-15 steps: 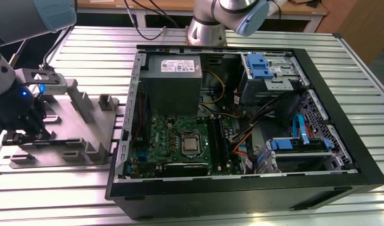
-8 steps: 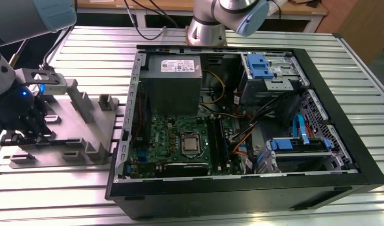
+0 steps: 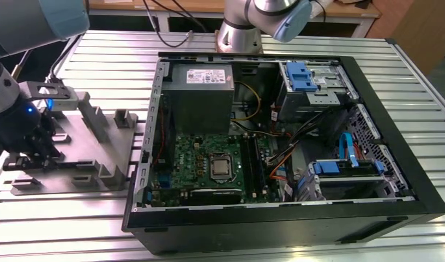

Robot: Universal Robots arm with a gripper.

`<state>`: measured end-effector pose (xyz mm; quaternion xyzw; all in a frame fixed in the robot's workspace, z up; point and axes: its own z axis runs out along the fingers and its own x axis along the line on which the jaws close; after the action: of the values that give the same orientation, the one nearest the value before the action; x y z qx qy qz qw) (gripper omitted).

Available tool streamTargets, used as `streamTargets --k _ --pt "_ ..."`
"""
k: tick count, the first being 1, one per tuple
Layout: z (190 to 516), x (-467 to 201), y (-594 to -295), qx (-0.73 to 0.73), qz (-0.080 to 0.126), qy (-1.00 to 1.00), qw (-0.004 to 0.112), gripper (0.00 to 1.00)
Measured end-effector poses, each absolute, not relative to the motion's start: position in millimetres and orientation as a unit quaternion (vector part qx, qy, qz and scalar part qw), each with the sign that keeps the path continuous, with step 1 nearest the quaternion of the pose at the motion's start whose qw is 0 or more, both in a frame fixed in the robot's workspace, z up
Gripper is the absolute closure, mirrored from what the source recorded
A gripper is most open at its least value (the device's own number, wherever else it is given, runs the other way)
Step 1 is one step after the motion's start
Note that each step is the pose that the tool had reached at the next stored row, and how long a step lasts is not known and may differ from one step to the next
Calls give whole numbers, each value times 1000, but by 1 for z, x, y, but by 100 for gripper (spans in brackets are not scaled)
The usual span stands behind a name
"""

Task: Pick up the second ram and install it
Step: 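Pick up the second ram and move it above second insertion slot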

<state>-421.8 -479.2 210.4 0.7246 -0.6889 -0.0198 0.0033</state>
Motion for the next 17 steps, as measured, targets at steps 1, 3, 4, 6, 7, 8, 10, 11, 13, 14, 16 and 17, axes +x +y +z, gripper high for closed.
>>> streamTargets --k 1,3,4,6,7,8,10,11,13,14,16,17 --pt "209 -423 -479 725 -20 -688 3 70" --pt "207 -425 -479 727 -19 -687 3 70" --pt "205 -426 -479 727 -19 -686 3 70" --pt "202 -426 -479 729 -19 -684 3 70" --pt "201 -427 -479 730 -19 -683 2 70" --pt "200 -427 -479 730 -19 -683 2 70" --pt "199 -427 -478 731 -19 -682 2 70" --pt "199 -427 -478 731 -19 -682 2 70" --pt "199 -428 -478 731 -18 -682 2 70" --pt "199 -428 -478 731 -18 -682 2 70" --pt "199 -428 -478 731 -18 -682 2 70" --pt "199 -428 -478 731 -18 -682 2 70"
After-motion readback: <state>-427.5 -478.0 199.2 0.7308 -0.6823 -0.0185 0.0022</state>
